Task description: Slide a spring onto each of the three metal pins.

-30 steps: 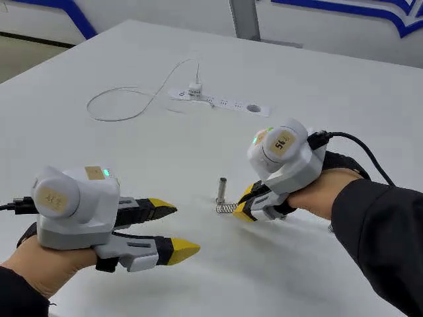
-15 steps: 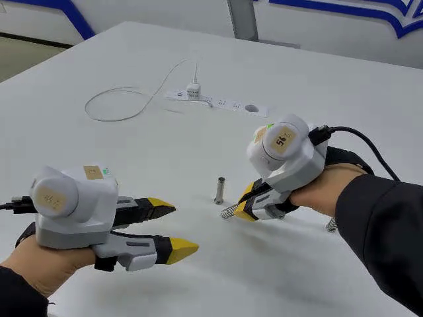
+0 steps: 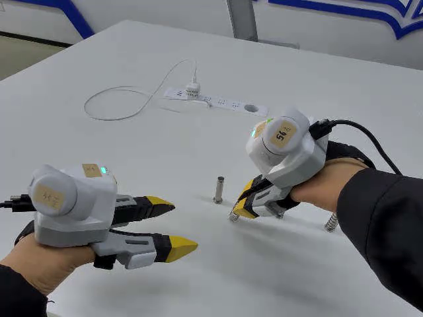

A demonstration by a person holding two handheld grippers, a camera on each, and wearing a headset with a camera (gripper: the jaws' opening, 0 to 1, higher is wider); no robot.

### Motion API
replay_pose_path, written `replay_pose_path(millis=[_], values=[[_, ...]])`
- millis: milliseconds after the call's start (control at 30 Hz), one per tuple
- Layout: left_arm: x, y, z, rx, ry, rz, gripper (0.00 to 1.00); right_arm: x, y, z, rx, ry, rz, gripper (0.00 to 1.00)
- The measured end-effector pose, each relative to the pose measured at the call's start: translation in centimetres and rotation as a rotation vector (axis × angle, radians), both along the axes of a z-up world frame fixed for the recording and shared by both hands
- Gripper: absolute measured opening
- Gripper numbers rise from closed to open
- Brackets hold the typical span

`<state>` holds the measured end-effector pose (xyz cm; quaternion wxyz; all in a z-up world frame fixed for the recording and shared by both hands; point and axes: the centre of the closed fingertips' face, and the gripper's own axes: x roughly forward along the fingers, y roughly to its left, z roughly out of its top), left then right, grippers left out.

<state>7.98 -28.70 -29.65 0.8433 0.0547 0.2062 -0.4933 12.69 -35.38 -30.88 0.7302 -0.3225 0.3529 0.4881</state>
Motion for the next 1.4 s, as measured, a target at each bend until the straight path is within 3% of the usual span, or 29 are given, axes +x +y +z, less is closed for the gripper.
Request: replay_pose_path(millis=[600,1100,1400], values=[[0.0,0.0,0.1,-0.005,-0.005,0.0,0.49,0.7,0.2,3.1,0.046,0.031,-0.03,0.12],[0.1,0.0,0.1,-0.007,-0.006,0.001,0.49,1.9,0.7,5.5,0.025,0.036,-0.011,0.12],[0.0,0.0,0.2,-0.006,-0.005,0.003,0.49,2.9,1.7,6.1,0.032,0.033,0.001,0.12]])
